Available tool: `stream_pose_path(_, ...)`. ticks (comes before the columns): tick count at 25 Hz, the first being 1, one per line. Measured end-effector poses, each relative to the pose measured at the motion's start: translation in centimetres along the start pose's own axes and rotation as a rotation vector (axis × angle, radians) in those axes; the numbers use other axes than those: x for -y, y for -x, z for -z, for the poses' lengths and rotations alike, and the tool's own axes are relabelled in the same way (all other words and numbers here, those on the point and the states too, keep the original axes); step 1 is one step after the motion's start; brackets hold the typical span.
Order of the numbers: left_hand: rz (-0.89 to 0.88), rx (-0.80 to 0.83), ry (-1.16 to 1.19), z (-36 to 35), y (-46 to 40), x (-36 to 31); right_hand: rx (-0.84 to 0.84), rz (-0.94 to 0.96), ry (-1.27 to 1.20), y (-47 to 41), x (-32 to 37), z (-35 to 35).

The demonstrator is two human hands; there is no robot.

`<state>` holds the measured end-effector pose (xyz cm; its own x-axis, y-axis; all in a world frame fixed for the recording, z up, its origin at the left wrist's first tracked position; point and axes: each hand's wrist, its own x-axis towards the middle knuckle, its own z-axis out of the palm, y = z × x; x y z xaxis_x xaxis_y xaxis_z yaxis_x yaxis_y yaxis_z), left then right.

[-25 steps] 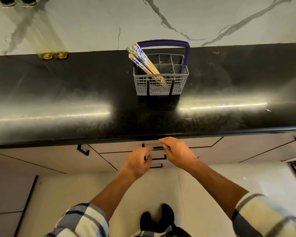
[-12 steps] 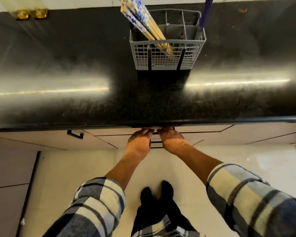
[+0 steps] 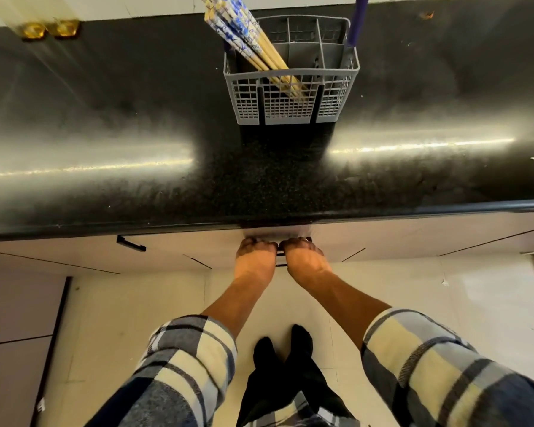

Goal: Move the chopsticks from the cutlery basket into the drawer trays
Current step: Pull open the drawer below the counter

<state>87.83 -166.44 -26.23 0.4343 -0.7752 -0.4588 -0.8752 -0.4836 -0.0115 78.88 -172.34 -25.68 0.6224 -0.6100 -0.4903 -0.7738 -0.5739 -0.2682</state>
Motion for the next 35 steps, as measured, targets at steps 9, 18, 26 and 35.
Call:
stream_pose_path(9,-0.124,-0.066,0.081,-3.5,9.1,-0.2,0.112,0.063,-0.074,8.1,-0.2,-4.2)
stream_pose_path(18,-0.138,0.318,0.181,-8.0,19.4,-0.5,0.393,0.055,-0.009,18.4,-1.0,-9.0)
stream_pose_path(26,-0.233,0.504,0.116,-9.3,21.9,0.0,0.506,0.118,0.151,21.7,-0.2,-9.8)
stream_pose_path(35,-0.219,0.504,0.13,-8.4,21.9,-0.2,0.439,0.092,0.119,20.8,-0.2,-10.8)
